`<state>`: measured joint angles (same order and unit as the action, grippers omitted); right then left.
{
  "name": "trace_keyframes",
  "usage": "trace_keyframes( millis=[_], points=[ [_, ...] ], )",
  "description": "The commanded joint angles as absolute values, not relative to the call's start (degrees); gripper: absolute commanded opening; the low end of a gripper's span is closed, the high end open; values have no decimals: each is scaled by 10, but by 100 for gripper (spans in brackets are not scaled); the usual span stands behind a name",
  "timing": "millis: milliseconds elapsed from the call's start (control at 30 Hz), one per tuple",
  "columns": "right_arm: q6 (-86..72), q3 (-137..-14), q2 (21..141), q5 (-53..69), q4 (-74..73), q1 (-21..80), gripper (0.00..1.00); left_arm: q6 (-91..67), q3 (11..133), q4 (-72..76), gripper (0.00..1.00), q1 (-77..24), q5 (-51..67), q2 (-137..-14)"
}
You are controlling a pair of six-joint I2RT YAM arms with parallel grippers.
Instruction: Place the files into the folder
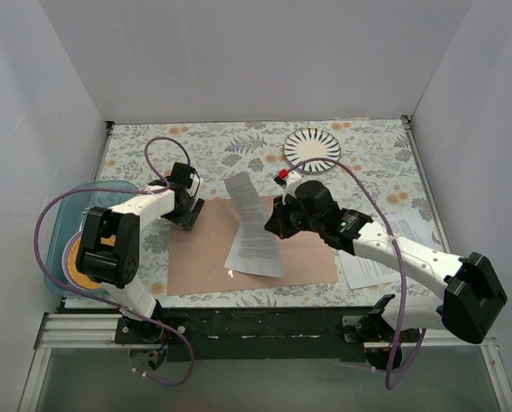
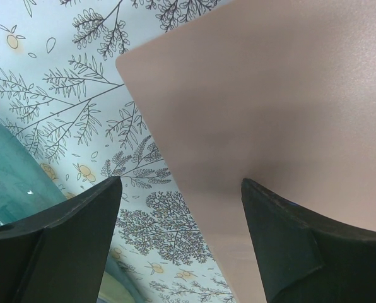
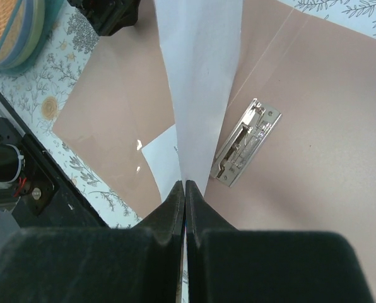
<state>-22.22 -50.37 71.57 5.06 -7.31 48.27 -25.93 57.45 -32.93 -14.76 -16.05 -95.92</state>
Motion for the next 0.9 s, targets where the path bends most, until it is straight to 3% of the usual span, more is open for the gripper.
trace_keyframes(
  millis=[0,467,867],
  points=[
    [-214,-522,739,68,-19,481,1,-267,564,-331,76,-152,-146,-977],
    [-192,-563,806,-15,-10,469,1,-266,573,-342,76,-154,-142,-980],
    [-214,-566,832,53,39,465,1,-267,574,-345,76,-156,-144,-978]
  ],
)
